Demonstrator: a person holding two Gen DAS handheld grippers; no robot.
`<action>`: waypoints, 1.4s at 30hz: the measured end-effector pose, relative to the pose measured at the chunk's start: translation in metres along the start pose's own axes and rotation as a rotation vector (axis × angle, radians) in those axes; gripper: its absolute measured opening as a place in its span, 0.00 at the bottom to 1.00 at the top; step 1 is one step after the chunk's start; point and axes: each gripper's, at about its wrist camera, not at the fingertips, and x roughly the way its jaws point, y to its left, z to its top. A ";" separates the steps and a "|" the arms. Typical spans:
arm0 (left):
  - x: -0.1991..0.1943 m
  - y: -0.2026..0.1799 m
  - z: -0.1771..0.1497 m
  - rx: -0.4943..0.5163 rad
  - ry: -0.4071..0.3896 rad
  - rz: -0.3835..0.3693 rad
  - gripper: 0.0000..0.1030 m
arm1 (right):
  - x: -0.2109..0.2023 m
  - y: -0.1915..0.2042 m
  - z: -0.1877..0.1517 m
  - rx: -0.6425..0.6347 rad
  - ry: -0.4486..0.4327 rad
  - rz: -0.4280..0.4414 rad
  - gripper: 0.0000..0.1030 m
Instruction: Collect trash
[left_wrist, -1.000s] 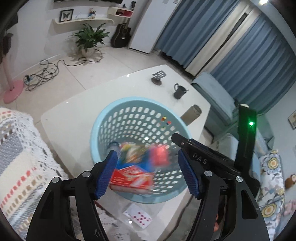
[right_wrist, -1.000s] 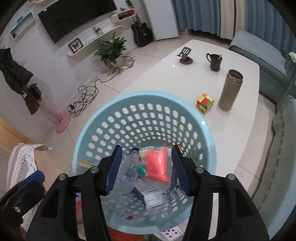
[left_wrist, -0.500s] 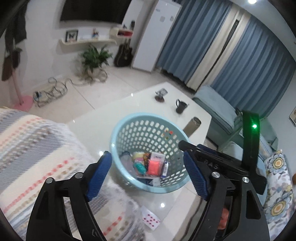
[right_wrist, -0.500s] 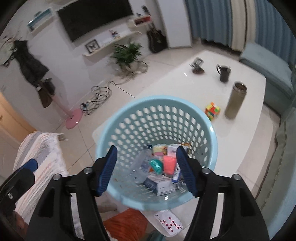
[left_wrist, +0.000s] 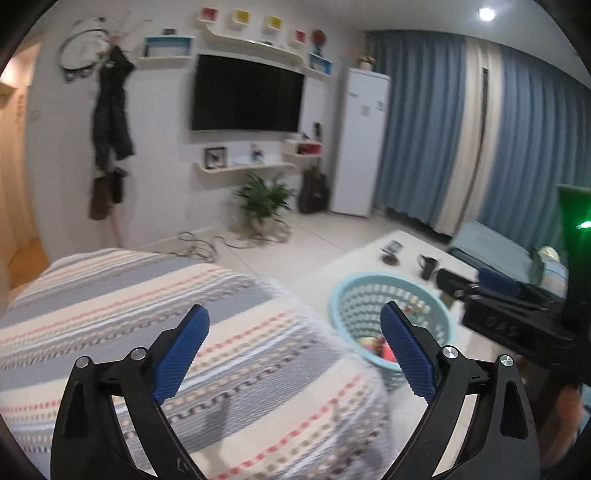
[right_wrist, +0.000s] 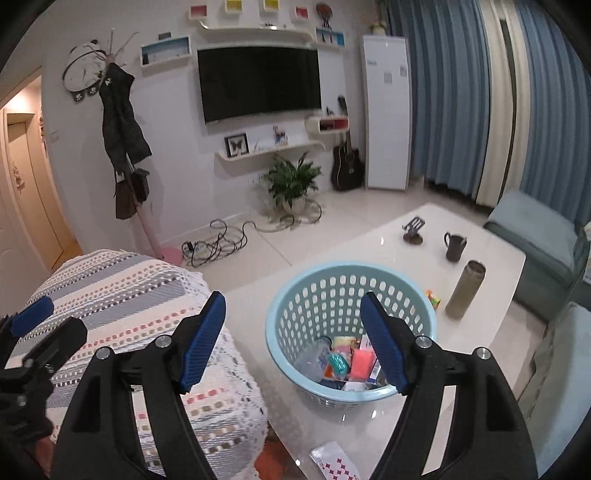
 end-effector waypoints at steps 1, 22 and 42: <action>0.000 0.006 -0.005 -0.014 -0.013 0.022 0.89 | -0.003 0.004 -0.002 -0.006 -0.010 -0.006 0.69; -0.018 0.025 -0.018 -0.033 -0.090 0.094 0.93 | -0.018 0.021 -0.028 -0.027 -0.068 -0.108 0.73; -0.023 0.034 -0.019 -0.060 -0.087 0.103 0.93 | -0.016 0.019 -0.034 -0.032 -0.050 -0.127 0.75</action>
